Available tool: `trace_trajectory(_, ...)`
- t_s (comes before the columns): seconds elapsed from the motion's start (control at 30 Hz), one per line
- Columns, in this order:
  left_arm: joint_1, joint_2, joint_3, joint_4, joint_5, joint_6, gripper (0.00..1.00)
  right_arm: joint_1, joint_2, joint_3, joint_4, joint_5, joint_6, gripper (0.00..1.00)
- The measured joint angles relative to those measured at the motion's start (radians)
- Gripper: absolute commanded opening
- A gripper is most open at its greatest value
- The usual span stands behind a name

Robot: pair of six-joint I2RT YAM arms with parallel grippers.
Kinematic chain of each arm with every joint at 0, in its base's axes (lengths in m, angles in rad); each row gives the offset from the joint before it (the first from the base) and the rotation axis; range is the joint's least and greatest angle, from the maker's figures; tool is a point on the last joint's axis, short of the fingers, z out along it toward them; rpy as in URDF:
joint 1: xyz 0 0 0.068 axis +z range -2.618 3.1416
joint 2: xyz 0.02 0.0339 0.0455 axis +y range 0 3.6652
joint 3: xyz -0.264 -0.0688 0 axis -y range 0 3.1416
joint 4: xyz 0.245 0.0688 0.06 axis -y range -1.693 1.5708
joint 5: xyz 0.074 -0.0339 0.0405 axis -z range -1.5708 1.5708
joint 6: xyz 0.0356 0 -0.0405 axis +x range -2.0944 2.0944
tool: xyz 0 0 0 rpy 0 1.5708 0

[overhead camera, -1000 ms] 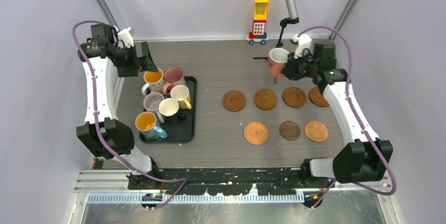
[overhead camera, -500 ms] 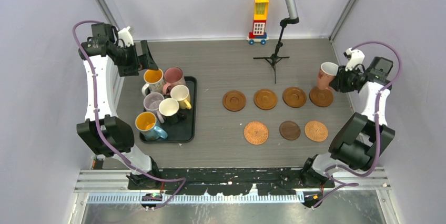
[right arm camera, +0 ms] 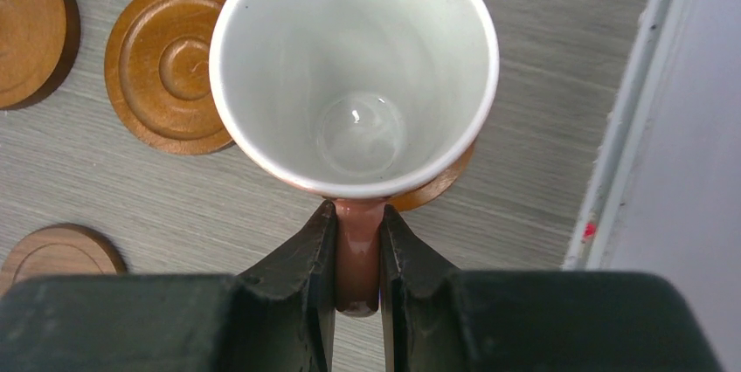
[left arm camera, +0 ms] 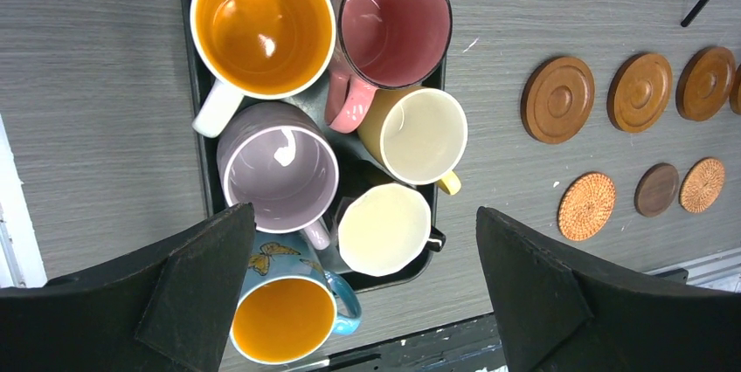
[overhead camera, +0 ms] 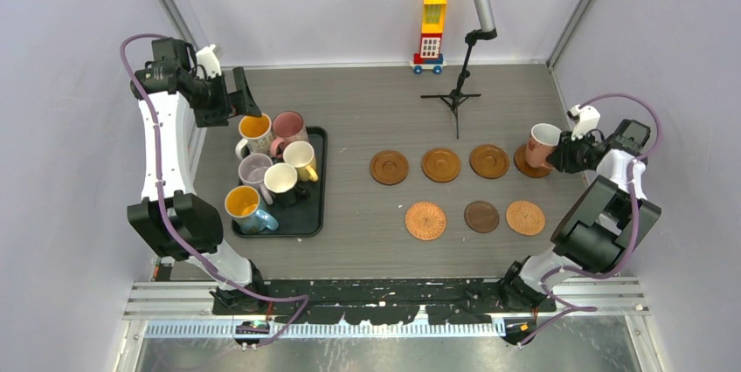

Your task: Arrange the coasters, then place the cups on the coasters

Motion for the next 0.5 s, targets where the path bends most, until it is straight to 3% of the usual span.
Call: trace_trajectory(0.5,0.000,0.000,0.000,-0.003,-0.024,0.003,1.00,-0.034,-0.002,-0.128,0.183,-0.052,0.000,0.01)
